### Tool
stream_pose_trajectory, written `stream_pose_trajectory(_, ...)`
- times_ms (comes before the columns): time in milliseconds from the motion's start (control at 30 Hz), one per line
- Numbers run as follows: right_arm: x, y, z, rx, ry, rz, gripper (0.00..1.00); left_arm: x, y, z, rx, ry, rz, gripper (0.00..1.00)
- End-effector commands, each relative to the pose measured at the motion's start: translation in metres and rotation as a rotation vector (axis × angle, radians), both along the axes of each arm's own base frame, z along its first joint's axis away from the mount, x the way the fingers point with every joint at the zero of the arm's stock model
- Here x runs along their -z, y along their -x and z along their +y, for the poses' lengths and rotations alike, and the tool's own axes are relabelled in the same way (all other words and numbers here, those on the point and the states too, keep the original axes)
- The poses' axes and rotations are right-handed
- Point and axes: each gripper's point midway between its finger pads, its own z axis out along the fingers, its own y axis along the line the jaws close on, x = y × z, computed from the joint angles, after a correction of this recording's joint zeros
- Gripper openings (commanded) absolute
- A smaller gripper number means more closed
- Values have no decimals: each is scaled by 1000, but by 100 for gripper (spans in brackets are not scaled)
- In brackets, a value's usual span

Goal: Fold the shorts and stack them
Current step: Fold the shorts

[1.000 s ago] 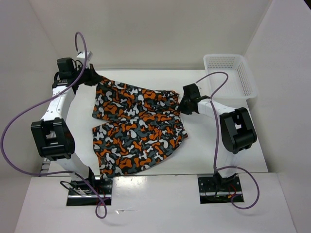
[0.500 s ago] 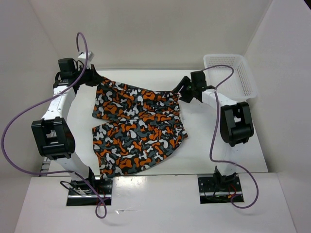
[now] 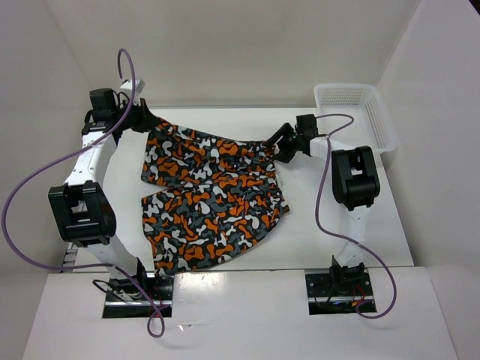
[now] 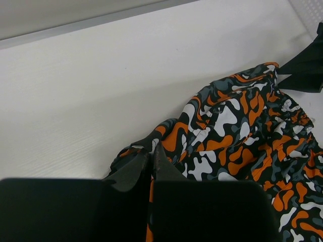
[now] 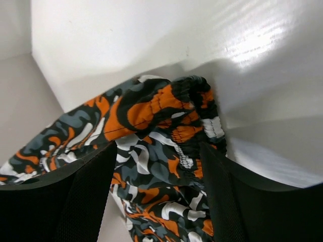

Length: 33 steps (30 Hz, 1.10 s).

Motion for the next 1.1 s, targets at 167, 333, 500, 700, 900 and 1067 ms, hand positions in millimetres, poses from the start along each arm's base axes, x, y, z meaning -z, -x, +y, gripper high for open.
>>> stream_pose_trajectory(167,-50,-25,-6,15,-67,-128,72,-33,-4,-5,33,-7,-93,0)
stream_pose_trajectory(333,-41,-34,0,7,-97,-117,72,-29,-2,-7,41,-1,-85,0)
stream_pose_trajectory(500,-40,-47,8,3,-154,-98,72,-33,-1,-7,42,-3,-94,0)
stream_pose_trajectory(700,-22,-51,11,-3,-166,-51,70,-33,-1,-7,42,-3,-94,0)
stream_pose_trajectory(900,-38,-46,10,-26,-194,-53,73,-34,0,-6,33,-5,-84,0)
stream_pose_trajectory(1067,-31,-54,12,-7,-214,-37,81,-37,-2,-5,33,-9,-102,0)
